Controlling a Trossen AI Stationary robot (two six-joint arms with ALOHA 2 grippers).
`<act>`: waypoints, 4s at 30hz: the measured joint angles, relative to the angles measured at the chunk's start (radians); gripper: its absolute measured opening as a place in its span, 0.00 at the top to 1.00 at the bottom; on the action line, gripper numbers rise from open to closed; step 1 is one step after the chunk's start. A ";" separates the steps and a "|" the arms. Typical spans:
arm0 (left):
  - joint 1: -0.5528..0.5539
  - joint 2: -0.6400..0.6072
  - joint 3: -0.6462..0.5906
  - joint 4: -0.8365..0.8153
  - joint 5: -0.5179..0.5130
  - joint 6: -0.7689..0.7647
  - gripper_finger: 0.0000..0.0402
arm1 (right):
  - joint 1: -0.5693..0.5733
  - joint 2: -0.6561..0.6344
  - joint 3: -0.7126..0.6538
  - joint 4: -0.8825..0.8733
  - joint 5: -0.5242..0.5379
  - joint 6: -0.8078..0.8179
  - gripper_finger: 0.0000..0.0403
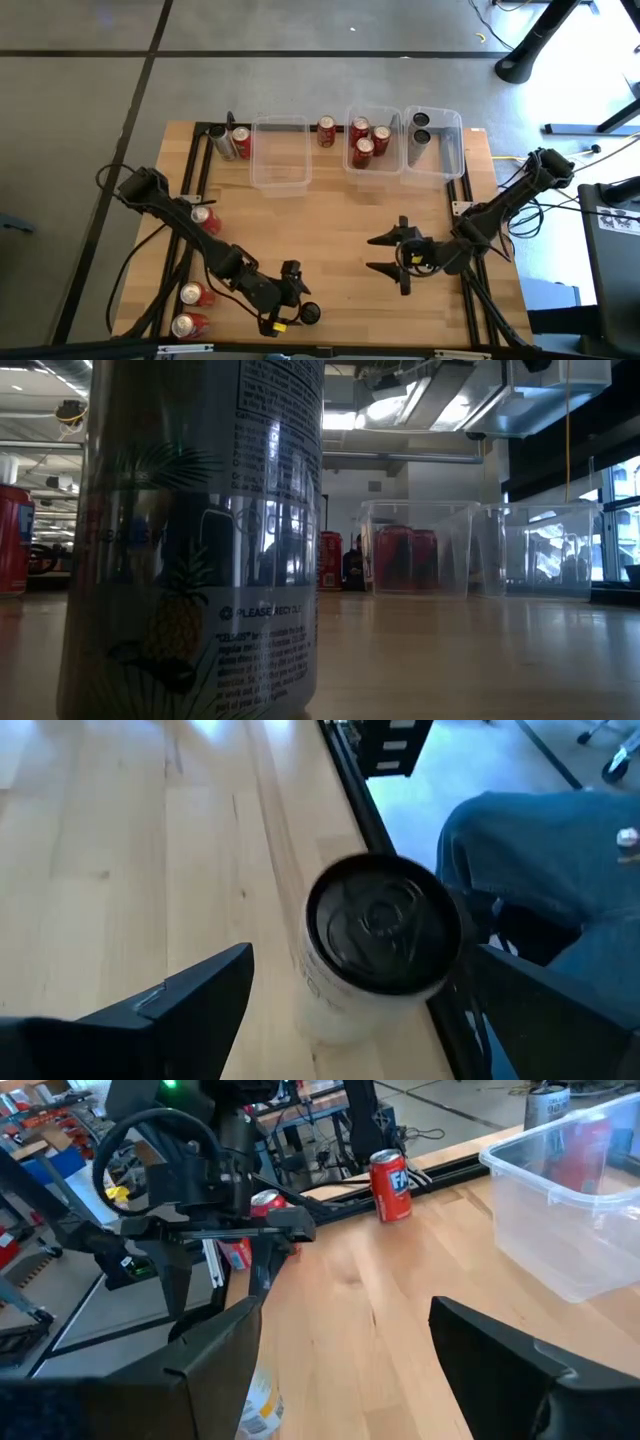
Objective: Sort soda cans
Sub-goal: Move the bottom white and yellow soda can to the center of the table, then put the bottom white and yellow soda can into the right transparent bin
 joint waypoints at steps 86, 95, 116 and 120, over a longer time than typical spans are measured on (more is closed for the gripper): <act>0.340 0.111 -0.001 0.219 0.007 0.048 0.29 | -0.001 0.091 0.000 -0.091 0.084 0.029 0.29; 0.339 0.110 0.001 0.228 -0.014 0.052 0.26 | -0.001 0.091 0.000 -0.092 0.084 0.030 0.29; 0.243 -0.114 -0.212 0.089 -0.130 0.005 0.26 | 0.038 0.347 -0.114 0.173 0.170 0.058 0.29; 0.276 -0.102 -0.301 0.262 -0.131 0.011 0.26 | 0.025 0.390 -0.115 0.251 0.188 0.019 0.29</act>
